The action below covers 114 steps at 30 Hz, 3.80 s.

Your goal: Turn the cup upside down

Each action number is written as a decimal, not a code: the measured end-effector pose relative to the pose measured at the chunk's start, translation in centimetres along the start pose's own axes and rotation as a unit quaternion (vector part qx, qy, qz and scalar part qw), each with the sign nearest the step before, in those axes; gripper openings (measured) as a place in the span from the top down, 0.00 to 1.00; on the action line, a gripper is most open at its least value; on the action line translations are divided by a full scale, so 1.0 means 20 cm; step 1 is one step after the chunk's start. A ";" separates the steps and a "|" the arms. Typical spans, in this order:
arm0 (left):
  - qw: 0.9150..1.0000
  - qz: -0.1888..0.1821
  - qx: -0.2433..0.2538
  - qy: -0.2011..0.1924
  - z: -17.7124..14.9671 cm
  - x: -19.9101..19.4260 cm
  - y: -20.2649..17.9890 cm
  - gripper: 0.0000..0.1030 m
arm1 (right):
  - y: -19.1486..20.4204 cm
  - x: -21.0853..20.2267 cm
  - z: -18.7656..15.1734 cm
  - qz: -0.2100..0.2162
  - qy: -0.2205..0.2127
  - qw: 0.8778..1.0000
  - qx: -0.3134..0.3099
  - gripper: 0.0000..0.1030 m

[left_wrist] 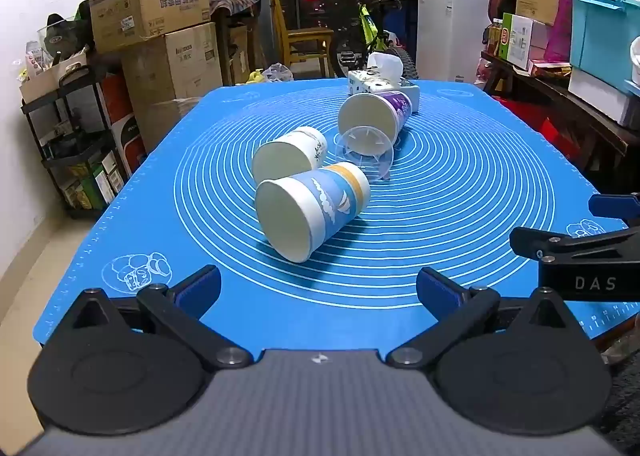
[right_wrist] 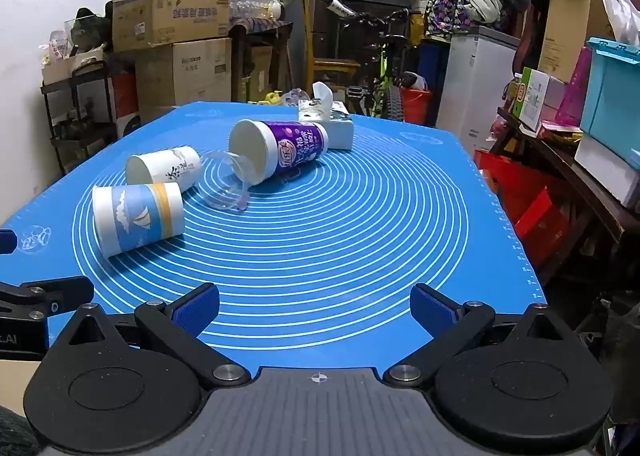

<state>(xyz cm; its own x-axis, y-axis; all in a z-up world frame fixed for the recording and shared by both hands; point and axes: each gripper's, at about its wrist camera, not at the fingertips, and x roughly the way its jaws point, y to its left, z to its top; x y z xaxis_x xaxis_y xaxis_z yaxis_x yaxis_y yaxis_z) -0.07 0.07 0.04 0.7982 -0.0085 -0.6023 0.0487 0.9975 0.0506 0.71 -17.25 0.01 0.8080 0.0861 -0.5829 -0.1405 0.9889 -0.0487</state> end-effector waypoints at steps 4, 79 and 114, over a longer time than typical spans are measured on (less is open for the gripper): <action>1.000 0.006 0.002 0.005 0.00 0.00 0.00 0.01 | 0.00 0.00 0.00 0.000 0.001 1.000 -0.001 0.02; 1.000 -0.001 0.013 -0.010 0.00 -0.01 -0.03 0.01 | 0.02 -0.01 -0.02 0.000 0.008 1.000 -0.020 0.02; 1.000 0.014 -0.015 0.012 0.17 0.33 0.15 0.01 | -0.16 0.13 0.25 0.011 0.032 0.999 0.013 0.02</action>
<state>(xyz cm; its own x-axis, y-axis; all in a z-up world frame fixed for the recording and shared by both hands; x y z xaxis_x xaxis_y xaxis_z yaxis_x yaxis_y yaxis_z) 7.38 2.78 -1.20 0.7839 0.0209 -0.6206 0.0085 0.9990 0.0444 6.09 -19.52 2.79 0.7666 0.1006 -0.6342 -0.1427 0.9896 -0.0155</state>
